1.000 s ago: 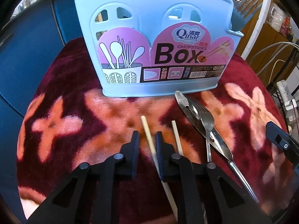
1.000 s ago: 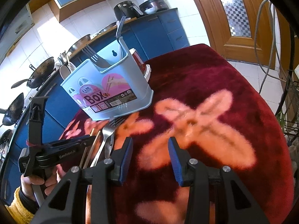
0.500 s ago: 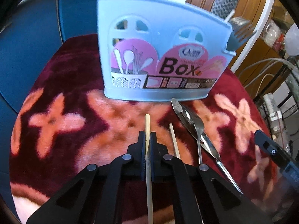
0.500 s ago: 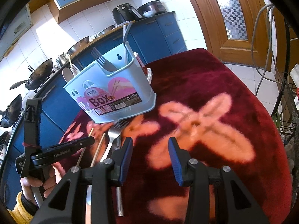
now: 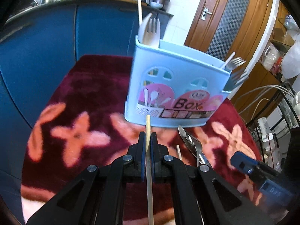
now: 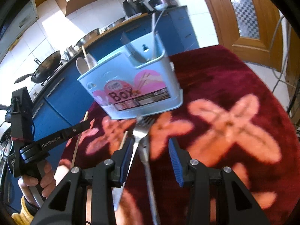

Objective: Organize utensils
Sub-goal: 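Grasp a wooden chopstick with the left gripper while the right grasps a silver fork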

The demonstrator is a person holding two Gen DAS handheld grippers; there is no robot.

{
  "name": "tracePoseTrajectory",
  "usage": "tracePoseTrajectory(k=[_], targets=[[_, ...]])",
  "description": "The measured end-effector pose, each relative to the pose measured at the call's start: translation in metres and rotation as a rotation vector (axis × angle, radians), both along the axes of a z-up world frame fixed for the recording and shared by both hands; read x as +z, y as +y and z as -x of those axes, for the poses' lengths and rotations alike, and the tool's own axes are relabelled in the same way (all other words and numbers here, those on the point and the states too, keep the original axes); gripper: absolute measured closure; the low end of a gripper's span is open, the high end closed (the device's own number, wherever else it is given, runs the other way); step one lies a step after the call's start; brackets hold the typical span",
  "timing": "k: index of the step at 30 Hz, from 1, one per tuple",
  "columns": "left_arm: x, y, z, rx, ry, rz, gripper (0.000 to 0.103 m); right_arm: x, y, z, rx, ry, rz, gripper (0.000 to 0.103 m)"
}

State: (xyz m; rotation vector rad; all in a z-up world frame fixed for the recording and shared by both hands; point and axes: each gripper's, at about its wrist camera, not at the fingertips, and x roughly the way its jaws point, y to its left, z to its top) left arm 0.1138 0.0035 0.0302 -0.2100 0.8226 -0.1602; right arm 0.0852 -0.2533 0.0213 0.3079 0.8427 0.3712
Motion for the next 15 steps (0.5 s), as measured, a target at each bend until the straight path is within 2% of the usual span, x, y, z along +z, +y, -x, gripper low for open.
tracePoseTrajectory(k=[5,12,15], targets=[[0.005,0.007,0.003,0.022,-0.042,-0.007,0.101,-0.002,0.023,-0.014,0.044,0.037,0.028,0.061],[0.005,0.020,0.003,0.035,-0.068,0.016,0.101,-0.005,0.060,-0.040,0.078,0.048,0.156,0.061],[0.004,0.023,0.002,0.038,-0.069,0.030,0.101,-0.011,0.069,-0.051,0.081,0.080,0.186,0.061]])
